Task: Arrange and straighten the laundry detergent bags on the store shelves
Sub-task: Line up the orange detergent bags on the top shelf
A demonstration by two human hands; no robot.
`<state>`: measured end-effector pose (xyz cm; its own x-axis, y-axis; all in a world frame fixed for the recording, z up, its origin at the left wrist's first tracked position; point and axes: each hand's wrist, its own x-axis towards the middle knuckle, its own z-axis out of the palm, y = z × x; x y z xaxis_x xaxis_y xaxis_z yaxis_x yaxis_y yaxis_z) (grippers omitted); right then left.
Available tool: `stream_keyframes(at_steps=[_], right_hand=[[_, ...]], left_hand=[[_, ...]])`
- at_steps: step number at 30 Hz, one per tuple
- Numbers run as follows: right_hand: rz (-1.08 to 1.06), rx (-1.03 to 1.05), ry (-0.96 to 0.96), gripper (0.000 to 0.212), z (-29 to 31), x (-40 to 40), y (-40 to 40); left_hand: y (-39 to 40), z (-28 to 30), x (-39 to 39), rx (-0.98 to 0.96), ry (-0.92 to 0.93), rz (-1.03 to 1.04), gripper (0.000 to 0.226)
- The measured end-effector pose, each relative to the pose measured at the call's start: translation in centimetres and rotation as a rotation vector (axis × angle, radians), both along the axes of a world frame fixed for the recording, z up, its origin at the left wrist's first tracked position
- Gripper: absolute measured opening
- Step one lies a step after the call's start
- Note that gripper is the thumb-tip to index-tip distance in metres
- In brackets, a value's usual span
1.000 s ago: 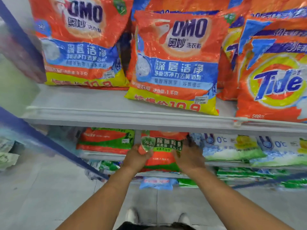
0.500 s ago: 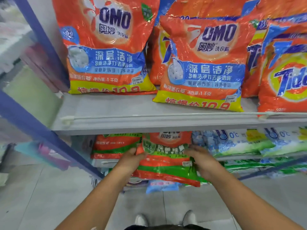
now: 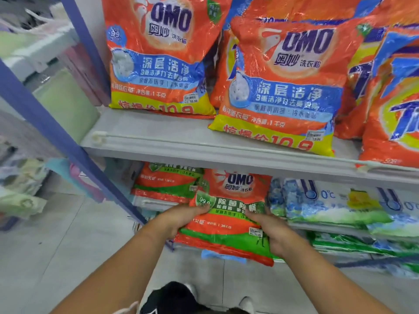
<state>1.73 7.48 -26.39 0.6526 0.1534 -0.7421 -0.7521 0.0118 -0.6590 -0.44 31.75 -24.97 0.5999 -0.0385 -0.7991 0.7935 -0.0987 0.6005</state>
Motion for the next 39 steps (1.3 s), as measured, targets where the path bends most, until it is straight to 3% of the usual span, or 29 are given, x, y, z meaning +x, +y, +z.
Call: stream_keyframes(at_steps=[1, 4, 10, 13, 15, 18, 22, 25, 28, 31, 34, 39], right_hand=[[0.004, 0.026, 0.019, 0.1, -0.2, -0.2, -0.3], [0.0, 0.04, -0.062, 0.077, 0.7, -0.6, -0.7], [-0.071, -0.026, -0.357, 0.076, 2.4, -0.7, 1.2], [-0.096, -0.016, -0.401, 0.082, 2.3, -0.3, 3.1], [-0.11, -0.009, -0.422, 0.068, 3.1, 0.1, 4.5], [-0.122, -0.014, -0.45, 0.023, 3.6, 0.8, 6.7], [-0.116, -0.121, -0.564, 0.026, 4.4, 2.5, 10.2], [-0.033, -0.157, -0.601, 0.038, 3.3, 4.9, 13.3], [0.242, -0.294, -0.518, 0.039, -0.3, 5.6, 15.9], [0.302, -0.354, -0.515, 0.059, -2.5, 4.6, 17.6], [0.333, -0.356, -0.607, 0.07, -3.5, 4.9, 17.5], [0.191, -0.327, -0.611, 0.037, -3.3, 5.3, 18.3]], left_hand=[[-0.6, -0.1, -0.2, 0.034, -0.032, -0.015, 0.037], [-1.2, -0.4, -0.7, 0.033, -0.098, 0.002, 0.052], [0.8, 0.6, -0.9, -0.023, -0.247, 0.07, 0.062], [3.1, 0.6, -0.3, 0.019, -0.342, 0.071, 0.088], [4.6, 0.7, 0.0, 0.055, -0.43, 0.078, 0.084], [6.5, 2.0, 0.6, 0.116, -0.544, 0.038, 0.086], [9.1, 3.4, 1.9, 0.358, -0.702, 0.031, 0.06], [10.8, 3.4, 2.8, 0.682, -0.699, 0.048, 0.039], [11.3, 2.2, 3.3, 0.974, -0.596, -0.106, 0.048], [11.3, -0.2, 2.5, 0.997, -0.395, -0.301, 0.075], [11.2, -2.4, 2.1, 1.015, -0.376, -0.321, 0.088], [11.7, -4.3, 2.9, 1.087, -0.449, -0.232, 0.081]])
